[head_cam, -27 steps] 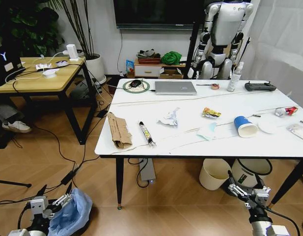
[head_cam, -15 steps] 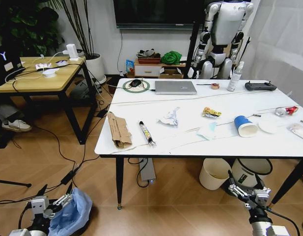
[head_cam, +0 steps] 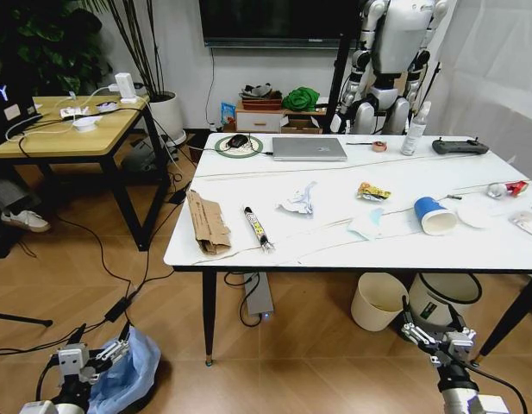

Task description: Pick up the trash bin and place the trash from the table into it.

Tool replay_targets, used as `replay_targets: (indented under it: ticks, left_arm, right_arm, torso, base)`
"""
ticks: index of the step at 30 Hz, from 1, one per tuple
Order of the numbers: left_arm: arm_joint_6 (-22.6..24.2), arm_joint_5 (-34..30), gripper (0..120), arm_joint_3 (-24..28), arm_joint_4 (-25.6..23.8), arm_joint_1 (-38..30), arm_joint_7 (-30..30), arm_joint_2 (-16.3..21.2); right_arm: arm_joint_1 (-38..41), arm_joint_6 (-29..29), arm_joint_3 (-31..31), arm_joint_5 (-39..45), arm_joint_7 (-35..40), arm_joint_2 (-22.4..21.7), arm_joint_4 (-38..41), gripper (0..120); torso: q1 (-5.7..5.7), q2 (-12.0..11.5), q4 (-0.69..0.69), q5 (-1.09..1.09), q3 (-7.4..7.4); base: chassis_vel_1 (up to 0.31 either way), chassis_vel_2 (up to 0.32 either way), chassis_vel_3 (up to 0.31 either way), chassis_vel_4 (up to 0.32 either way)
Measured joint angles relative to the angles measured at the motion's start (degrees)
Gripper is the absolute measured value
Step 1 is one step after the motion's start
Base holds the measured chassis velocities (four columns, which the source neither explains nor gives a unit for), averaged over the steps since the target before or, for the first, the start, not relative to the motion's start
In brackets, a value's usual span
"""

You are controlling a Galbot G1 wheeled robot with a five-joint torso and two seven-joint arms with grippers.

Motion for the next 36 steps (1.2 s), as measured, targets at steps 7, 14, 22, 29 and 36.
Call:
replay_targets:
  ticks: [7, 14, 22, 29, 36]
  left_arm:
    - [0.0, 0.0, 100, 0.2, 0.1, -0.1, 0.0, 0.0]
    - [-0.2, 0.0, 100, 0.4, 0.3, -0.2, 0.0, 0.0]
    - [-0.2, 0.0, 100, 0.4, 0.4, -0.1, 0.1, 0.1]
    - [-0.3, 0.4, 100, 0.5, 0.8, -0.2, 0.1, -0.1]
    - [-0.4, 0.5, 100, 0.6, 1.1, -0.2, 0.1, -0.3]
  right_arm:
    - [-0.1, 0.0, 0.1, 0.0, 0.0, 0.0, 0.0, 100]
    - [-0.3, 0.0, 0.2, 0.0, 0.1, 0.0, 0.2, 100]
    - [-0.3, 0.0, 0.1, -0.2, 0.1, 0.0, 0.1, 100]
    - [-0.1, 0.0, 0.0, -0.3, 0.0, 0.0, -0.1, 100]
    - [0.1, 0.1, -0.1, -0.5, -0.1, 0.0, -0.7, 100]
  torso:
    - [-0.89, -2.1, 0.00, 0.00, -1.17]
    - [-1.68, -3.9, 0.00, 0.00, -2.17]
    - [-2.66, -6.2, 0.00, 0.00, -3.54]
    - [-3.40, -8.0, 0.00, 0.00, -4.56]
    - [-4.22, -9.9, 0.00, 0.00, -5.66]
  base:
    - [0.000, 0.000, 0.000, 0.000]
    - [0.000, 0.000, 0.000, 0.000]
    - [0.000, 0.000, 0.000, 0.000]
    - [0.000, 0.000, 0.000, 0.000]
    - [0.000, 0.000, 0.000, 0.000]
